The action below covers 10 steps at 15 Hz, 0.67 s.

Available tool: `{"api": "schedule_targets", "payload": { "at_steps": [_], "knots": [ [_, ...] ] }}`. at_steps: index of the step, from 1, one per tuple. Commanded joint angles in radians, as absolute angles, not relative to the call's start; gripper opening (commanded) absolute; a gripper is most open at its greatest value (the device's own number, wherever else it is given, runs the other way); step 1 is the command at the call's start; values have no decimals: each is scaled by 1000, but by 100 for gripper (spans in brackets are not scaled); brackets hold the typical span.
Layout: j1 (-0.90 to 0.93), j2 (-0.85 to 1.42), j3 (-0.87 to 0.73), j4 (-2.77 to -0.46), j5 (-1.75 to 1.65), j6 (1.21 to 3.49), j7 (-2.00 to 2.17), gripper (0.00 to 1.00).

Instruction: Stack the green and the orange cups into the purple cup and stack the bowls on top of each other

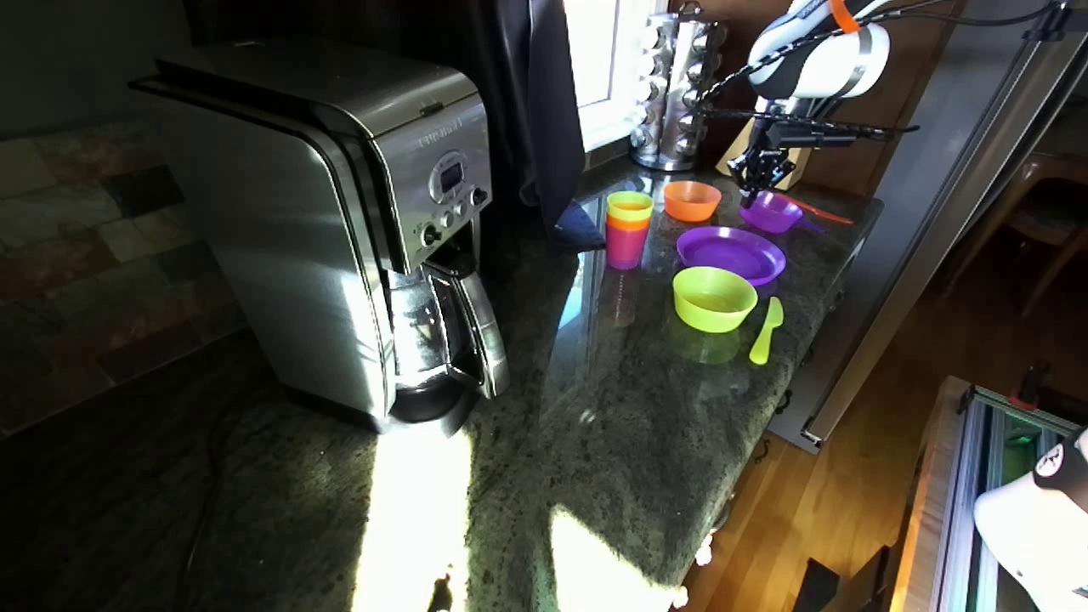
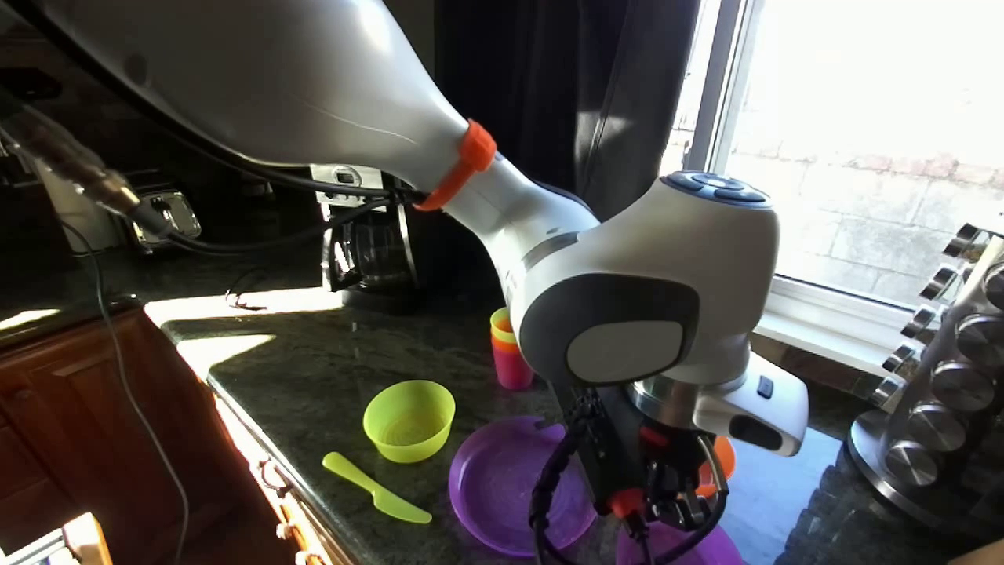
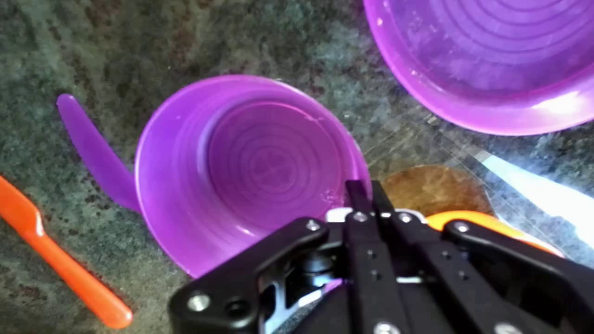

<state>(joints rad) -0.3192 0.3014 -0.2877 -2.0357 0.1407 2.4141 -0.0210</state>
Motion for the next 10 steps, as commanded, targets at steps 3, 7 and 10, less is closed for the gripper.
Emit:
{"api": "schedule_targets", "payload": {
  "at_steps": [3,7,10],
  "knots": [
    [-312,222,-288,-2028,55,2371,-33,1],
    [-289,193,-266,-2001,26,2374,-46,1],
    [-274,207,-234,-1969,48,2369,-76,1]
  ]
}}
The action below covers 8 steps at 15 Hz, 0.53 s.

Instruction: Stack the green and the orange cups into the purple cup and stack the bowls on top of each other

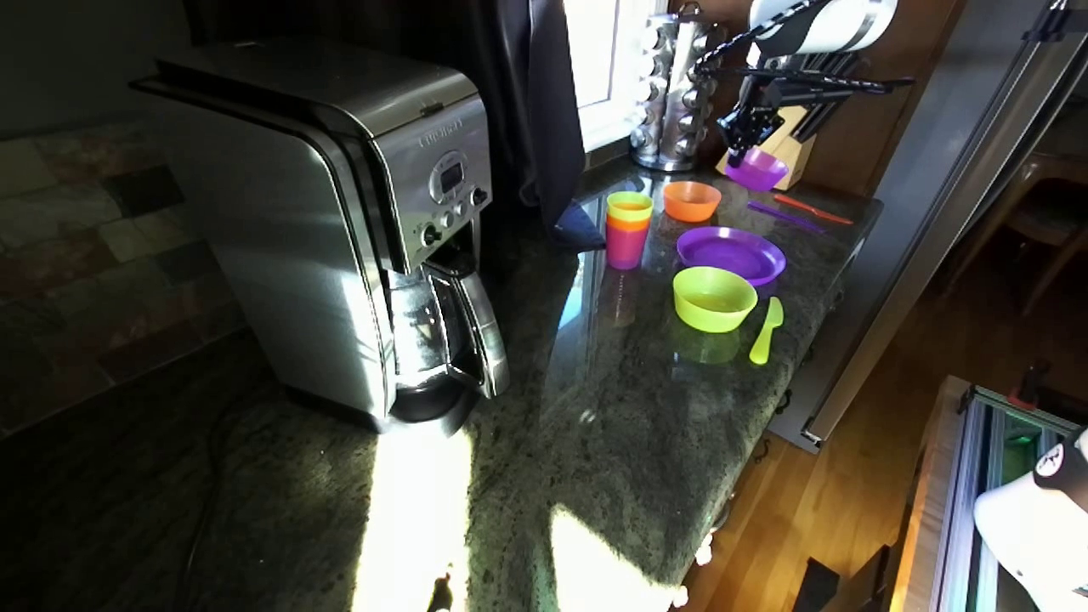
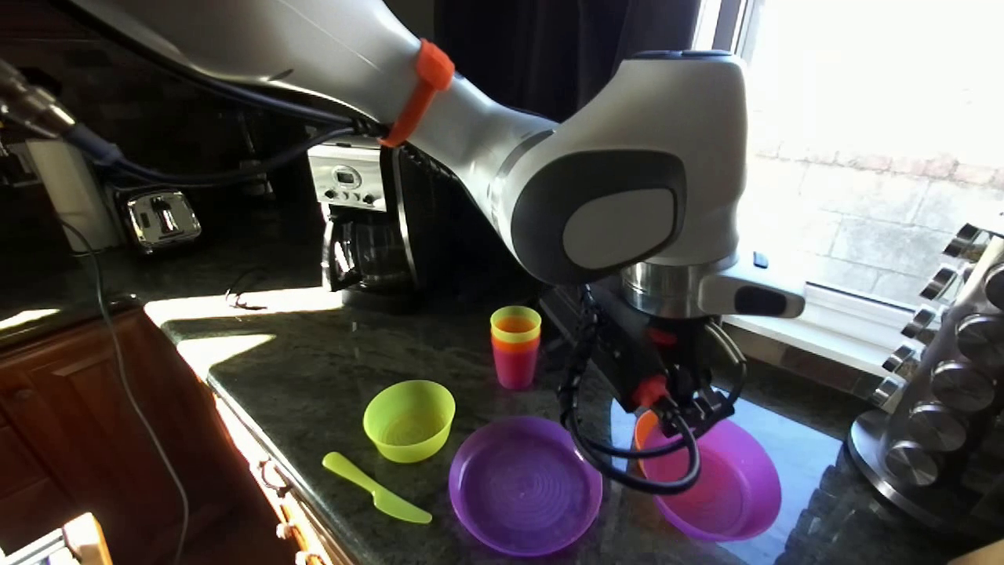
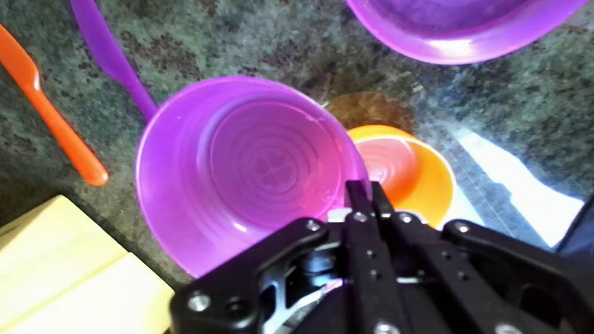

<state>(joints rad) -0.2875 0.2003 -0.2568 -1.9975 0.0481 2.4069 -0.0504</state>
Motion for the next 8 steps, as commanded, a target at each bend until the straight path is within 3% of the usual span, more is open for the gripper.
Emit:
{"api": "schedule_targets", "payload": {
  "at_steps": [1,8],
  "knots": [
    [-268,216,-225,-1958,49,2372,-83,1],
    [-245,297,-183,-1876,38,2377,-107,1]
  ]
}}
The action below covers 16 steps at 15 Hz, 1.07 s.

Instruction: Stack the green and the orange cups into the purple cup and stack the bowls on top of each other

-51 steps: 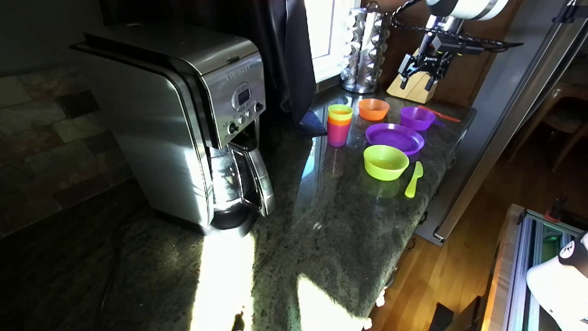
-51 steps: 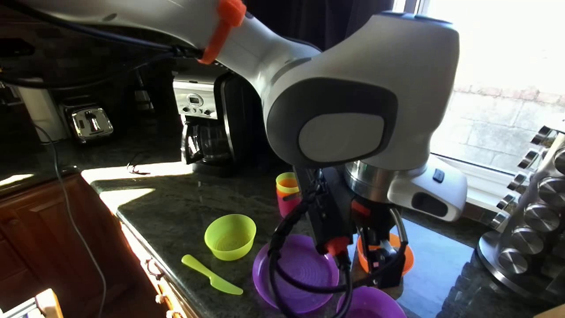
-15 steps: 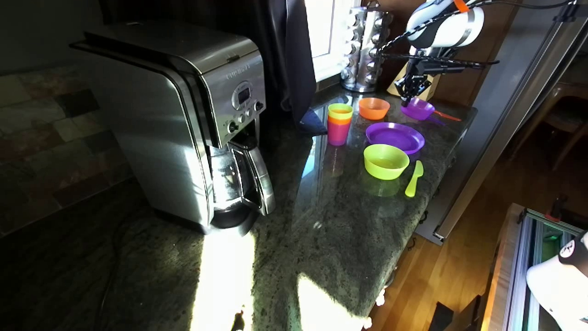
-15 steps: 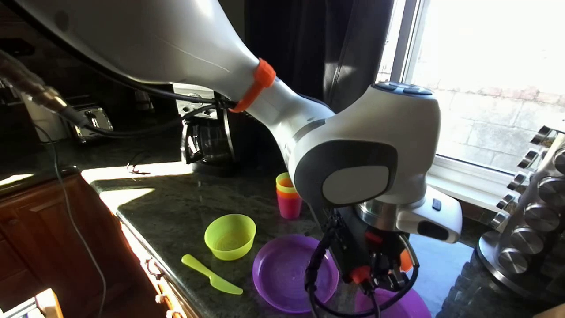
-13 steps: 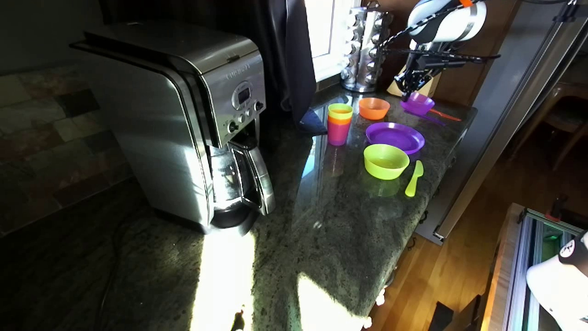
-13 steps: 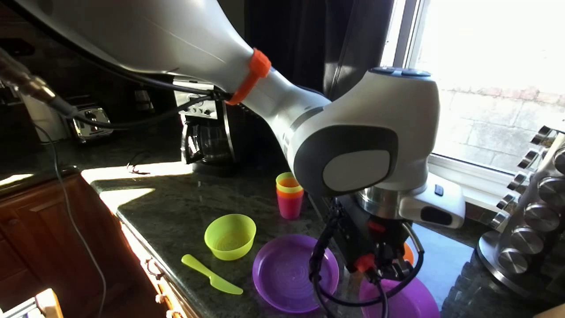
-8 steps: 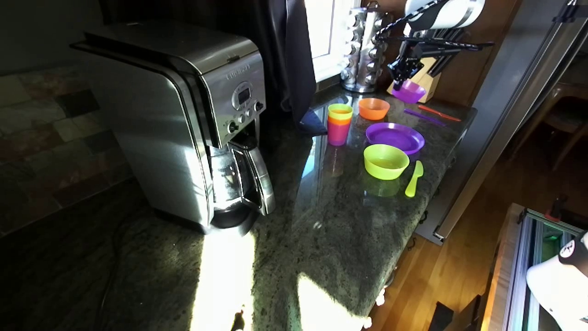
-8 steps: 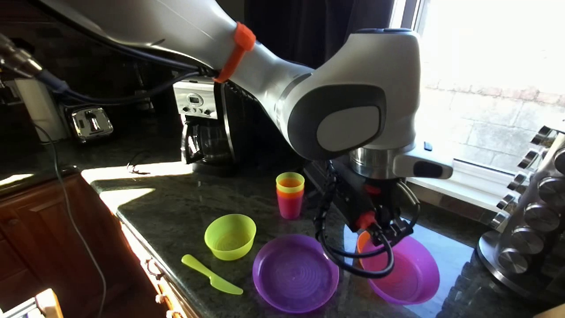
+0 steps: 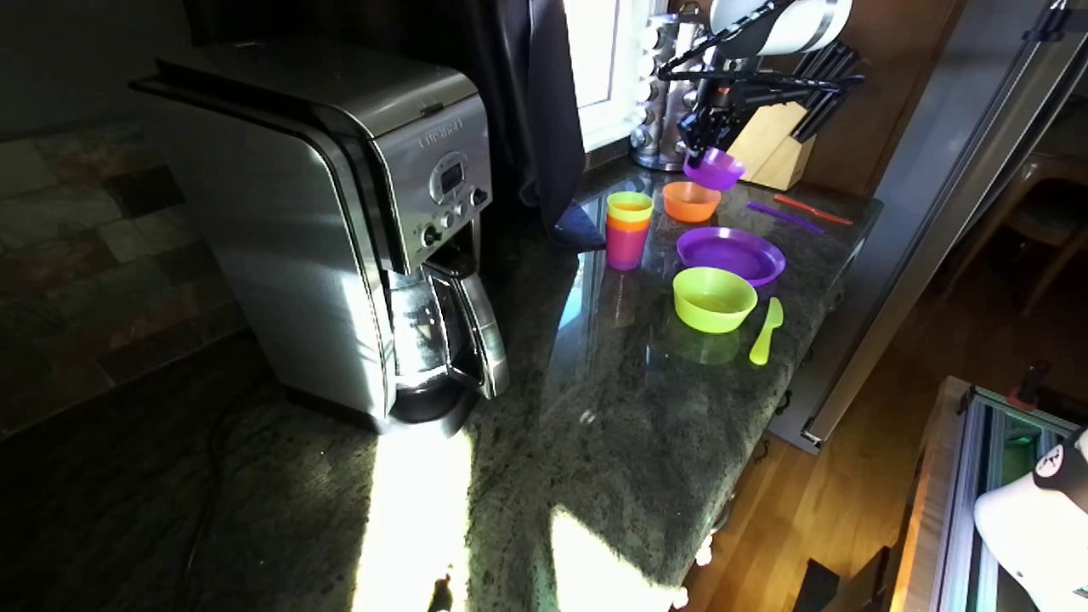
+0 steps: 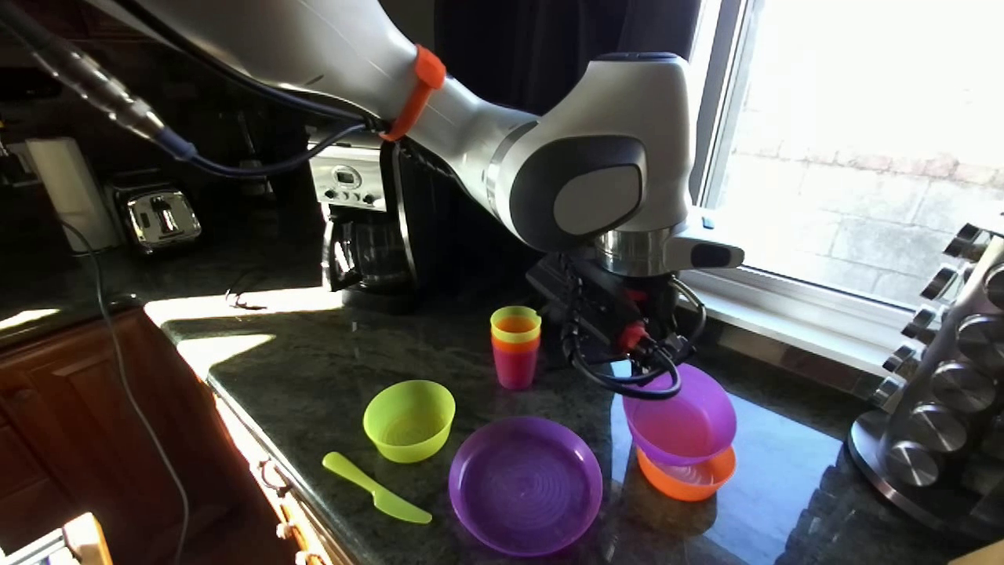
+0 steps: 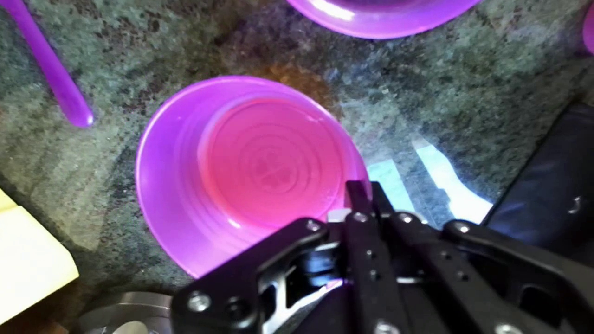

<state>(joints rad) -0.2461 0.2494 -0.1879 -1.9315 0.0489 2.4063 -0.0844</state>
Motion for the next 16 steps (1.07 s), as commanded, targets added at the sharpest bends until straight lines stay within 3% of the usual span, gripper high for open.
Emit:
{"api": "schedule_targets", "payload": {
  "at_steps": [1,16],
  "knots": [
    [-245,308,-182,-1867,35,2378,-112,1],
    [-254,445,-165,-1735,28,2352,-171,1]
  ]
}}
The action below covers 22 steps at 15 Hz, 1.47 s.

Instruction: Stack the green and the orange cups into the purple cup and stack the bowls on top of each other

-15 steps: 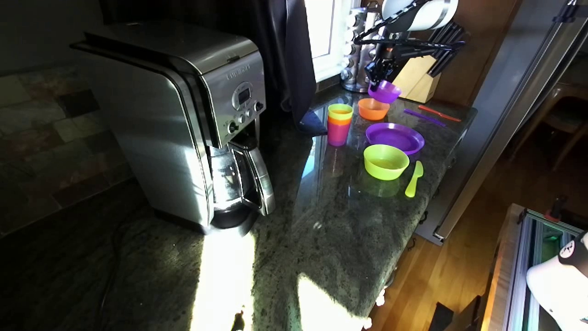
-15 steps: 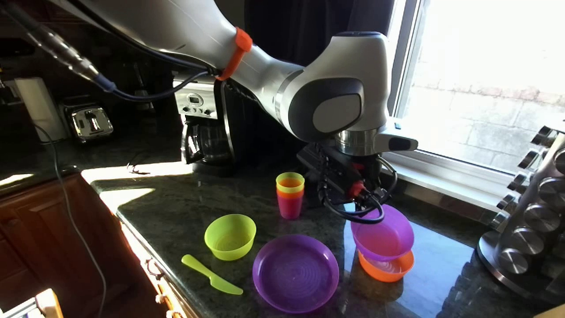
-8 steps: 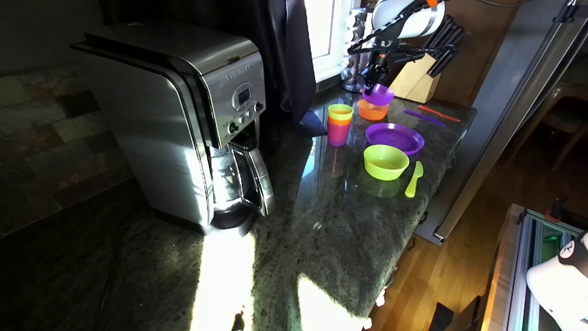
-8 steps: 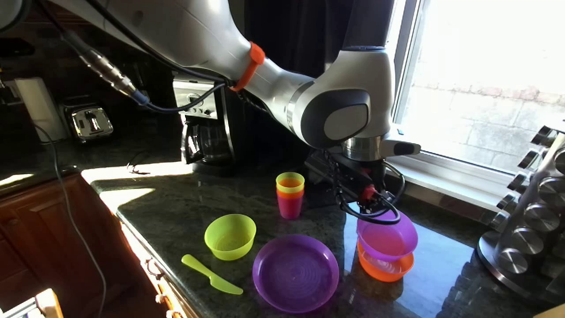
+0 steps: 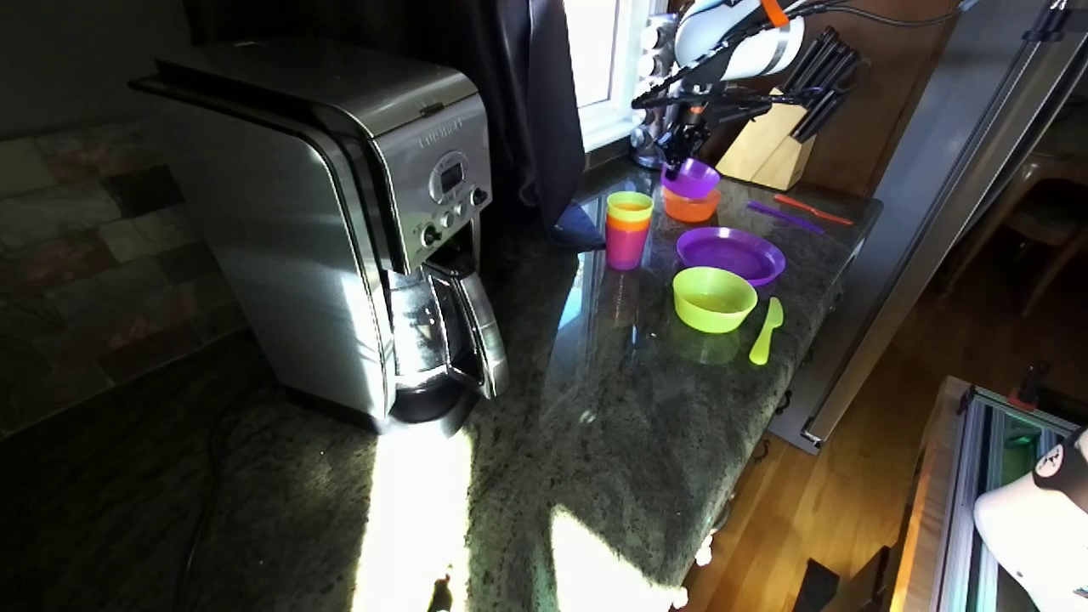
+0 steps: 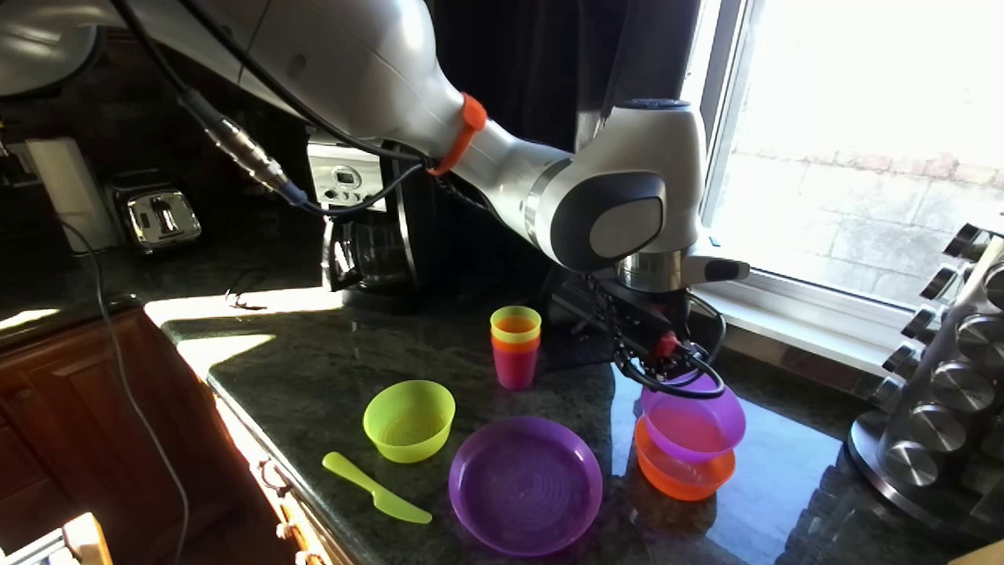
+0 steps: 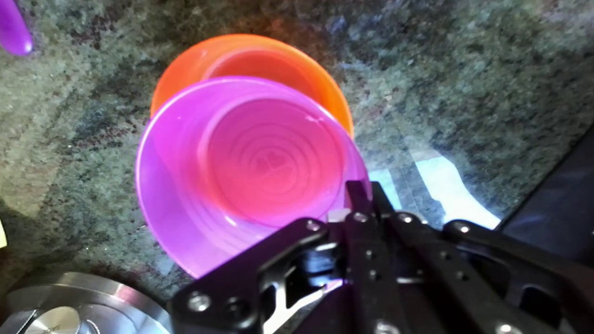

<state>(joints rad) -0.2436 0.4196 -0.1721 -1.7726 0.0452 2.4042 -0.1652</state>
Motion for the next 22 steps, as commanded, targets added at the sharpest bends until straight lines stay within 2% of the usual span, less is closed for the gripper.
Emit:
{"api": "schedule_targets", "payload": {
  "at_steps": [1,5,6,7,8,15,17,22],
  "knots": [
    [-254,450,-166,-1731,27,2348,-169,1],
    [-257,462,-169,-1723,24,2325,-165,1],
    [-258,462,-170,-1723,25,2323,-162,29],
    [-259,461,-171,-1723,24,2321,-162,30],
    [-259,458,-175,-1725,20,2324,-156,36],
    [-273,396,-204,-1754,20,2324,-130,89],
    [-281,389,-220,-1762,25,2325,-109,100],
    [-308,389,-262,-1781,34,2305,-23,100]
  ]
}}
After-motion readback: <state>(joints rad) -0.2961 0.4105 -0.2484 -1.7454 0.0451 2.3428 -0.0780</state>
